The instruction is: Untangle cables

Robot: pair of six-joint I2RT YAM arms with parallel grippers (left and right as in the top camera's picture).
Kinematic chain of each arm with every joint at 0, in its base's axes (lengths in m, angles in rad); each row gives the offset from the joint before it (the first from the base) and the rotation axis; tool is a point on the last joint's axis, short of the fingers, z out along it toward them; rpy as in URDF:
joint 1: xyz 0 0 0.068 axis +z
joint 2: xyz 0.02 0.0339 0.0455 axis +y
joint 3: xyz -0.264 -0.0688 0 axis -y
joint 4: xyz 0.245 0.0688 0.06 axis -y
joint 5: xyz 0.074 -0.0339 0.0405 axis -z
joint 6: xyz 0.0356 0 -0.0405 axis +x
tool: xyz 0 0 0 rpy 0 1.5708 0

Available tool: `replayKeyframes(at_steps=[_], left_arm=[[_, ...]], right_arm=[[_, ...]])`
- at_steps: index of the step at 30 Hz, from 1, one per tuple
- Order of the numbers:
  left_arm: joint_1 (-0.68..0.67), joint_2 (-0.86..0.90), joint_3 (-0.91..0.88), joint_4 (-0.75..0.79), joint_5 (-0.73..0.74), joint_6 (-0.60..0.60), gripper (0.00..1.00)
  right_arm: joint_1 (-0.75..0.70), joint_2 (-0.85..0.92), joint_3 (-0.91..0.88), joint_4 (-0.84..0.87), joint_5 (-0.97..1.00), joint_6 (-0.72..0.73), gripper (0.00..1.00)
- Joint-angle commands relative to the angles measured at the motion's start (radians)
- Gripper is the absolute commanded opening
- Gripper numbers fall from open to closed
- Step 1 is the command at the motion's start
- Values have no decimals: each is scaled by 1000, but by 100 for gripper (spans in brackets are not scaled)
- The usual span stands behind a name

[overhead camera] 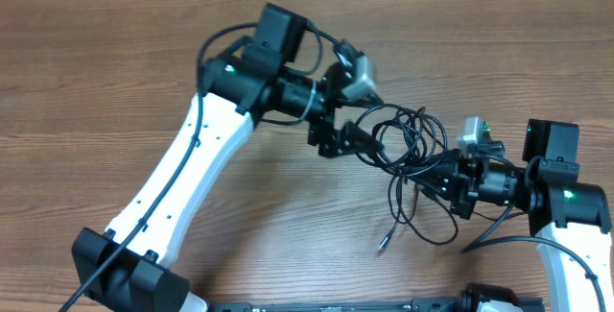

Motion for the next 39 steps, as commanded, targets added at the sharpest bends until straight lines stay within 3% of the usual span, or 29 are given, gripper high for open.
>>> replayKeyframes(at_steps=[1,6,8,12,16,19,20,21,23,24,31,35,36,39], left_arm=[[-51,-22,10,2,-29,55,86],[-68,-22,10,2,-43,55,80],[-68,-22,10,2,-43,54,68],[-68,-22,10,-2,-43,50,28],[-66,-22,10,-9,-43,50,4],[-66,-22,10,-10,-43,39,4],[-66,-22,10,-11,-43,39,4],[-66,-22,10,-13,-43,39,4],[-65,-22,10,-13,-44,39,4],[-63,-22,10,-13,-44,38,4],[-22,-22,10,-11,-157,-127,4],[-13,-22,10,-11,-295,-293,4],[-14,-22,10,-11,-351,-364,4],[-18,-22,10,-9,-357,-425,4]], right_arm=[[0,-3,1,5,-117,-27,4],[0,-3,1,5,-118,-26,4],[0,-3,1,3,-118,-18,4],[0,-3,1,-16,-117,-16,5],[0,-3,1,-25,-110,-15,5],[0,-3,1,-29,-110,-15,9],[0,-3,1,-29,-110,-15,18],[0,-3,1,-30,-110,-14,32],[0,-3,1,-31,-100,6,95],[0,-3,1,-31,-84,20,100],[0,-3,1,-27,179,251,100],[-1,-3,1,-1,200,344,100],[-1,-3,1,45,201,421,100],[-1,-3,1,134,207,580,100]])
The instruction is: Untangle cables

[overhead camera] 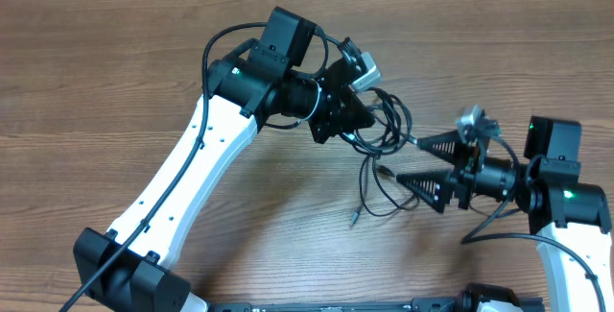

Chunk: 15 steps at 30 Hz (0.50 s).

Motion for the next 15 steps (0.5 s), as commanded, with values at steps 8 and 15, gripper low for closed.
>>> replayKeyframes(at_steps=[8,15], left_arm=[[-58,-22,10,44,-88,-185,4],[-71,-22,10,153,-183,-363,4]], right_arm=[[0,-3,2,188,26,656,100],[0,-3,2,191,25,888,100]])
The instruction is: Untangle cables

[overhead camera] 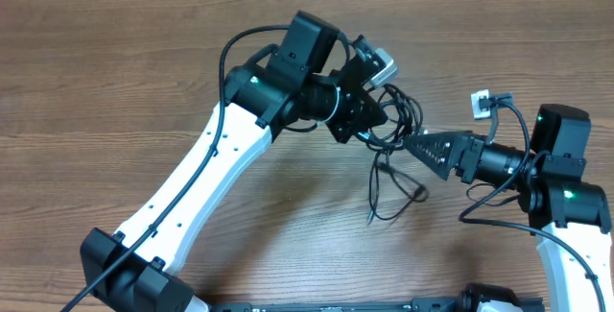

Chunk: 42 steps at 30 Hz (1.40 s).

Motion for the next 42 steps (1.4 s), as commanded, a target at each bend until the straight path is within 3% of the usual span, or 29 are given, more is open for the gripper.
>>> replayKeyframes(at_steps=[1,7,15,18,35,40,42], left_arm=[[0,-22,10,66,-43,-148,4],[-8,-22,10,157,-119,-279,4],[-67,-22,10,187,-186,-293,4],[-87,-22,10,192,-197,-293,4],[-120,-22,10,206,-119,-311,4],[-120,-22,10,204,-101,-310,4],[-119,-22,10,201,-106,-303,4]], right_arm=[[0,-3,2,16,2,206,99],[0,-3,2,58,2,357,88],[0,-3,2,79,72,586,59],[0,-3,2,79,116,640,54],[0,-3,2,79,242,660,28],[0,-3,2,79,256,660,5],[0,-3,2,72,256,659,4]])
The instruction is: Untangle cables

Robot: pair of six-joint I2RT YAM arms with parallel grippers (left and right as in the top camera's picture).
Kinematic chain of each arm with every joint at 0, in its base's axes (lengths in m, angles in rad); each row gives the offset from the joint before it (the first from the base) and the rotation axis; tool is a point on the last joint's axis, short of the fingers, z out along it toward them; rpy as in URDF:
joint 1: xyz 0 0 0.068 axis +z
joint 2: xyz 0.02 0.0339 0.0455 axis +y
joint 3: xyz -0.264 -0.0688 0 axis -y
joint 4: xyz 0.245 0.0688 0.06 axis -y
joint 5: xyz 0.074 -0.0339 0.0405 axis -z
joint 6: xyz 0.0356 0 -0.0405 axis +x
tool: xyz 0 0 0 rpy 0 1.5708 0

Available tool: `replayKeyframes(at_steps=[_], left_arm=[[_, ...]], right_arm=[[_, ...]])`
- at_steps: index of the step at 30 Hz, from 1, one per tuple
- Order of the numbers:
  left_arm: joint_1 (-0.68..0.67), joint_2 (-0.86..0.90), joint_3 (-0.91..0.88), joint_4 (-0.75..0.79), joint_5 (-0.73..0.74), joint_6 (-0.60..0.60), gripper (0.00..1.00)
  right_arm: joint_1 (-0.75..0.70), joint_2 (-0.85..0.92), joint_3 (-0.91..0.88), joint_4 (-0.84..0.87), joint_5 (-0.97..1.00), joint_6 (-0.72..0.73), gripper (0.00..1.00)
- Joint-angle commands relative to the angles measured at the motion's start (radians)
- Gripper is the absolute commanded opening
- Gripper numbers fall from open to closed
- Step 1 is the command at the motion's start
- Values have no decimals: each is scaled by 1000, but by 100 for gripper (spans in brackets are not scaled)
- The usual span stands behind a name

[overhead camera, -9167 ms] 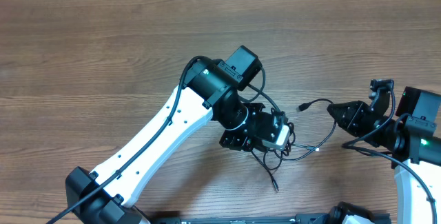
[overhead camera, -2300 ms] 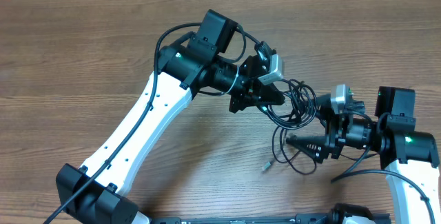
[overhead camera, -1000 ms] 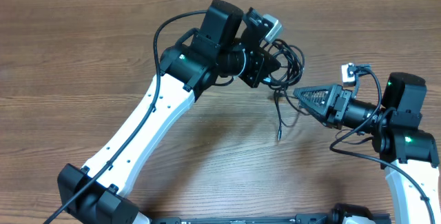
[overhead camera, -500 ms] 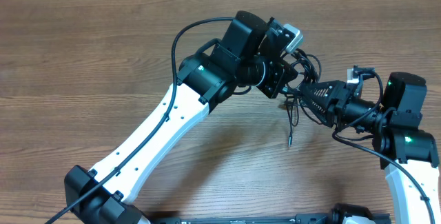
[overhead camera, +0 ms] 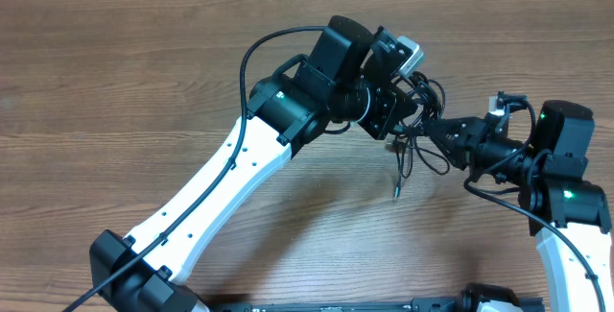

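Note:
A bundle of thin black cables [overhead camera: 420, 137] hangs tangled between the two grippers. One loose end with a small plug [overhead camera: 395, 193] dangles toward the table. My left gripper [overhead camera: 396, 125] comes in from the left and is shut on the bundle's upper left loops, holding them off the table. My right gripper [overhead camera: 443, 135] points left, rolled on its side, with its fingertips in the right side of the tangle. The overhead view does not show the gap between its fingers.
The wooden table [overhead camera: 115, 82] stretches left and behind the arms. The left arm's white link [overhead camera: 221, 192] crosses the front middle. The right arm's base [overhead camera: 566, 206] stands at the right edge.
The left gripper has moved right and a little back with the cables. The right gripper has come forward and left, so its tips now sit inside the tangle. The dangling end hangs shorter.
First both grippers held the tangle, spread low over the table. Then the right gripper stood wide open and apart while the left held the bunched cables. Afterwards the right gripper was rolled on its side near the bundle, and now its tips are in it.

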Motion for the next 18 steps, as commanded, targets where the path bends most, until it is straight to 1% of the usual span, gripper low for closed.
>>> replayKeyframes(at_steps=[1,7,11,16,18], left_arm=[[-3,-22,10,3,31,-8,4],[-1,-22,10,3,20,11,4],[5,-22,10,-32,-83,10,4],[46,-22,10,-66,-97,14,4],[59,-22,10,-68,-89,29,4]], right_arm=[[0,-3,2,-6,24,-5,4],[0,-3,2,-12,24,-5,4],[0,-3,2,-29,24,-12,4],[0,-3,2,-101,41,-108,4],[0,-3,2,-132,79,-115,4]])
